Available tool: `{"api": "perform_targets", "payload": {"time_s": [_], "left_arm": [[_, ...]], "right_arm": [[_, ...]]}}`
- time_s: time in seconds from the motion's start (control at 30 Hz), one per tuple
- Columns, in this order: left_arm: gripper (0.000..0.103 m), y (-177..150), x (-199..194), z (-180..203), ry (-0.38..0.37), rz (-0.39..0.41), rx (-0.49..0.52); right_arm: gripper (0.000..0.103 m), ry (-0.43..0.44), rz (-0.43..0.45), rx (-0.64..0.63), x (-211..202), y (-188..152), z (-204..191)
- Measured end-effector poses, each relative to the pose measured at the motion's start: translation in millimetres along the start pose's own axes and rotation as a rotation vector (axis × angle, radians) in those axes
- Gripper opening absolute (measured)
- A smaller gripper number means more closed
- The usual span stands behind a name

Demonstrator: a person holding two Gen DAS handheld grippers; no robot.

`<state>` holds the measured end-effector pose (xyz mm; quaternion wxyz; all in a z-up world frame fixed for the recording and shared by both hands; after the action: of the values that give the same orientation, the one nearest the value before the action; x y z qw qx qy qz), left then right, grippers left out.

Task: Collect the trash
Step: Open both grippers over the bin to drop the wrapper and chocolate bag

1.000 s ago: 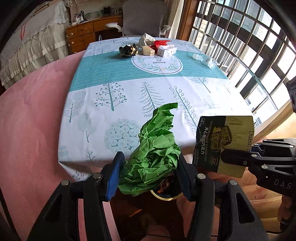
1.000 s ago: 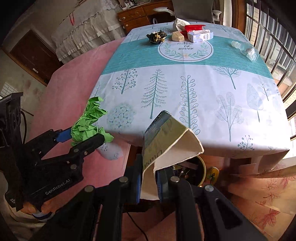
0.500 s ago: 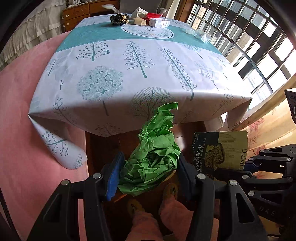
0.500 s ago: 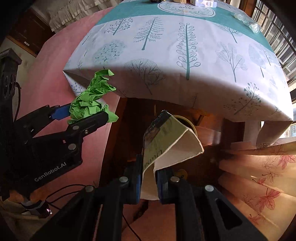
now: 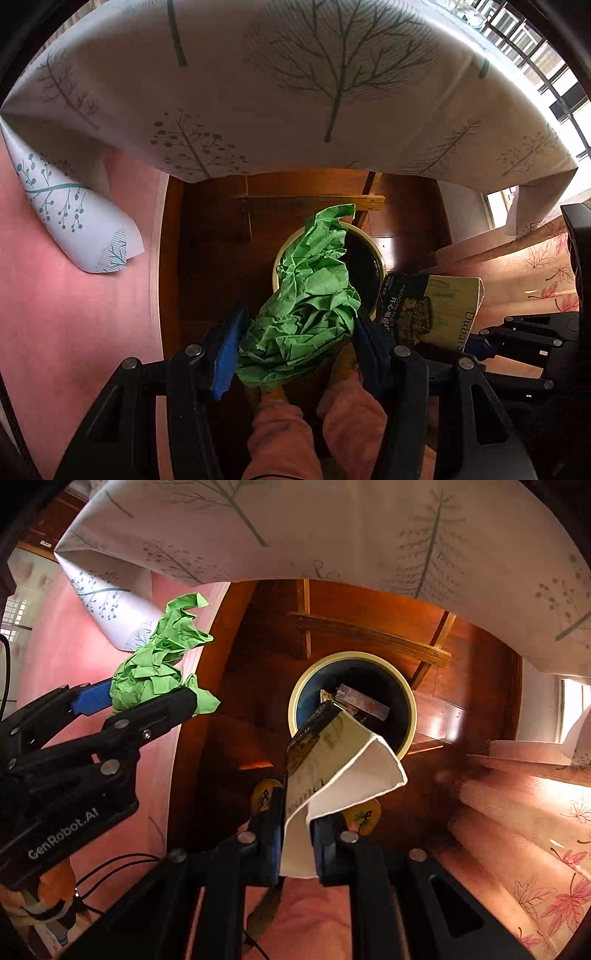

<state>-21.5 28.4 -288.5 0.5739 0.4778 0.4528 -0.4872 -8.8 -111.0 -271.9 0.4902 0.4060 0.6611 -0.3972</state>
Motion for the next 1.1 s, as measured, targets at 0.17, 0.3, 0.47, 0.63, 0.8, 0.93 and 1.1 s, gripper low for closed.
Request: {"api": "perform_targets", "payload": {"time_s": [0.17,0.3,0.47,0.63,0.8,0.93,1.1], "left_arm": [[0.054,7.9,48.8,-4.2,0.003,-0.018,-0.038],[0.054,15.4,88.9,-1.0,0.003,-0.022,-0.038],[0.054,18.4,141.3,5.4,-0.002,-0.050,-0.019],[0.054,23.9,183.6,13.0,-0.003,-0.091,-0.004],[0.056,27.1,203.0,20.0,0.002,-0.100,0.023],[0.060,31.1,210.7,24.9,-0.022,-0.094,0.034],[0.081,34.5,212.1,23.0,-0.015,-0.089,0.039]], "right_arm": [[0.013,0.011,-0.021,0.011,50.3,10.5,19.7],[0.014,0.005,-0.017,0.020,87.0,21.2,37.4],[0.014,0.005,-0.008,0.106,126.1,32.3,65.3],[0.015,0.043,0.003,0.191,150.9,42.5,88.2],[0.019,0.048,0.009,0.240,170.9,50.7,102.1],[0.020,0.068,0.001,0.289,184.0,52.8,114.0],[0.047,0.078,0.014,0.347,185.0,46.2,126.3]]}}
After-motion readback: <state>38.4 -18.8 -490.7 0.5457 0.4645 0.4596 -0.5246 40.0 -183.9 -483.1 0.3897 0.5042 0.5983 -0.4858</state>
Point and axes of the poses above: each gripper's, at about its wrist camera, not at the fingertips, and x roughly the way its jaws point, z to its right, y to its top, the point moved 5 cm from there along x, roughly the way its jaws point, and after that the axes turned 5 degrees about -z, right-handed, at the moved point
